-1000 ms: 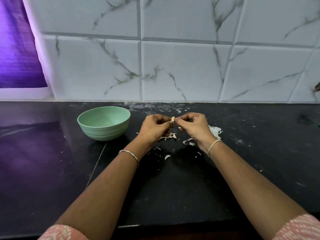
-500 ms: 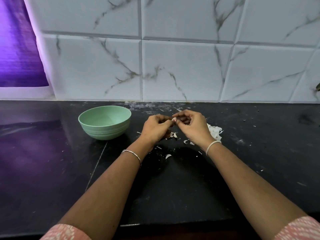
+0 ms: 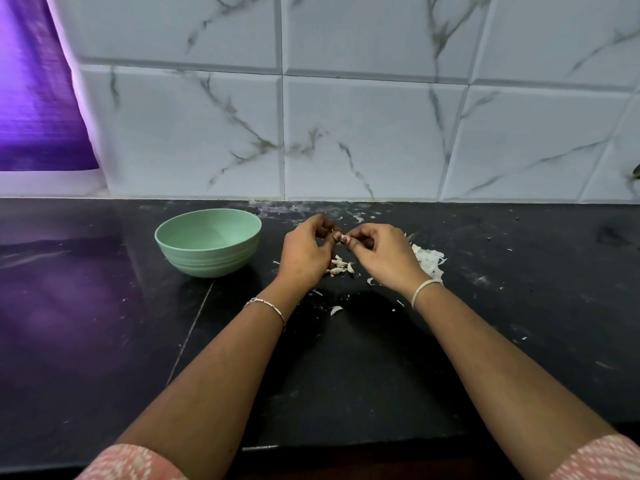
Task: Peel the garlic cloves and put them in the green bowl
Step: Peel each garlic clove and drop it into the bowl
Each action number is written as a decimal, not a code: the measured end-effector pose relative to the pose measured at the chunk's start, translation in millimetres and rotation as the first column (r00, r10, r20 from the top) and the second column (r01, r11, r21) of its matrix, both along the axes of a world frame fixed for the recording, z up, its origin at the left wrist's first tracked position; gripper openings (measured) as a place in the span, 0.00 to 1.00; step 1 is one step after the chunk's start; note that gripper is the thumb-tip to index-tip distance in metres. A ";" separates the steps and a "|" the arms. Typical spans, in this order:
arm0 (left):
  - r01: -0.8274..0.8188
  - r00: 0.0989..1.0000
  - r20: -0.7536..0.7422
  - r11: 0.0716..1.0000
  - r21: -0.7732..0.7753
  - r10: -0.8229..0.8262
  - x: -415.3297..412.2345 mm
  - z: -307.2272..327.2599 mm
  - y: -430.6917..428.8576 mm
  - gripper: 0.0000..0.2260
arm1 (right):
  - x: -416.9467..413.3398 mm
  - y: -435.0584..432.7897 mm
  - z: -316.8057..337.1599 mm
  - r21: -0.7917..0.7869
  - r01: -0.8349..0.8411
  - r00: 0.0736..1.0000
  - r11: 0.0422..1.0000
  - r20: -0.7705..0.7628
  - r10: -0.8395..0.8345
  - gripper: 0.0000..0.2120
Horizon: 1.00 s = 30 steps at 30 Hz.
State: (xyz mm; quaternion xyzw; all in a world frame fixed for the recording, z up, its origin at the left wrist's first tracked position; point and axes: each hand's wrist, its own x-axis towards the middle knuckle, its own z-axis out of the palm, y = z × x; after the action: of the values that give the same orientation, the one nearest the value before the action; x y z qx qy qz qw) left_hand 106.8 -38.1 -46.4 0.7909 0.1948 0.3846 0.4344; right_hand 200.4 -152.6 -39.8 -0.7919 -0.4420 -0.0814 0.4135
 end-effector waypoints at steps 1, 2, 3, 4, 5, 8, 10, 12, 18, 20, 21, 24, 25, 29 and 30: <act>-0.005 1.000 0.005 1.000 0.016 0.004 -0.9 0.4 -1.1 0.07 | -1.8 -0.7 1.1 -0.017 0.006 1.000 1.000 0.024 -0.006 0.05; -0.008 1.000 0.007 0.999 0.032 0.008 -1.4 1.0 -1.5 0.08 | -3.6 -1.7 2.3 -0.028 0.014 0.999 0.999 0.045 -0.013 0.05; -0.006 1.000 0.004 0.999 0.049 0.006 -2.1 1.4 -1.6 0.08 | -5.1 -2.6 3.4 -0.038 0.024 0.998 0.999 0.066 -0.021 0.06; -0.003 1.000 -0.007 0.998 0.066 0.004 -2.1 1.8 -1.9 0.08 | -6.1 -3.3 4.0 -0.050 0.032 0.996 0.998 0.084 -0.027 0.06; 0.004 1.000 -0.020 0.997 0.078 -0.002 -2.2 1.9 -2.1 0.08 | -6.6 -3.9 4.6 -0.061 0.039 0.995 0.997 0.097 -0.033 0.06; 0.025 0.999 -0.042 0.995 0.093 -0.021 -2.4 1.7 -2.9 0.08 | -5.1 -4.8 5.1 -0.082 0.053 0.992 0.995 0.116 -0.044 0.05; 0.031 0.999 -0.045 0.995 0.097 -0.027 -3.1 2.1 -3.4 0.07 | -4.6 -5.2 4.8 -0.096 0.052 0.992 0.994 0.123 -0.040 0.05; 0.029 0.998 -0.052 0.994 0.103 -0.024 -4.2 4.0 -4.0 0.06 | -4.9 -5.3 4.7 -0.103 0.053 0.990 0.993 0.133 -0.039 0.05; 0.040 0.997 -0.065 0.996 0.081 -0.035 -5.5 6.3 -5.3 0.05 | -5.2 -5.0 4.7 -0.088 0.040 0.992 0.995 0.127 -0.028 0.05; 0.057 0.997 -0.052 0.998 0.027 -0.055 -6.1 6.9 -5.1 0.05 | -4.9 -4.7 4.0 -0.044 0.011 0.998 0.999 0.066 -0.008 0.04; 0.085 0.996 -0.030 0.996 -0.036 -0.087 -6.6 7.1 -4.9 0.05 | -4.2 -4.7 3.7 -0.012 -0.002 1.000 1.000 0.019 0.002 0.04; 0.228 0.973 0.078 0.941 -0.248 -0.216 -9.2 6.8 -3.3 0.04 | -4.8 -5.0 4.8 0.073 -0.040 0.983 0.997 -0.175 0.052 0.07; 0.260 0.965 0.104 0.925 -0.277 -0.241 -9.7 6.7 -2.6 0.05 | -6.5 -6.0 5.5 0.113 -0.065 0.960 0.991 -0.263 0.092 0.08; 0.266 0.963 0.101 0.934 -0.239 -0.249 -8.7 8.5 -1.4 0.07 | -11.0 -11.0 10.4 0.235 -0.150 0.818 0.960 -0.515 0.254 0.09; 0.263 0.964 0.092 0.938 -0.226 -0.248 -8.8 8.8 -1.3 0.08 | -11.0 -11.6 11.6 0.231 -0.161 0.802 0.959 -0.535 0.264 0.08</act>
State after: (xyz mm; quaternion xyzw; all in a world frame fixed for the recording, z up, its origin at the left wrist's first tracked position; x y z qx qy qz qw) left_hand 98.0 -39.4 -37.6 0.7398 0.1213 0.3232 0.5775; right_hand 189.4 -164.3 -28.2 -0.6867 -0.3784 0.1633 0.5988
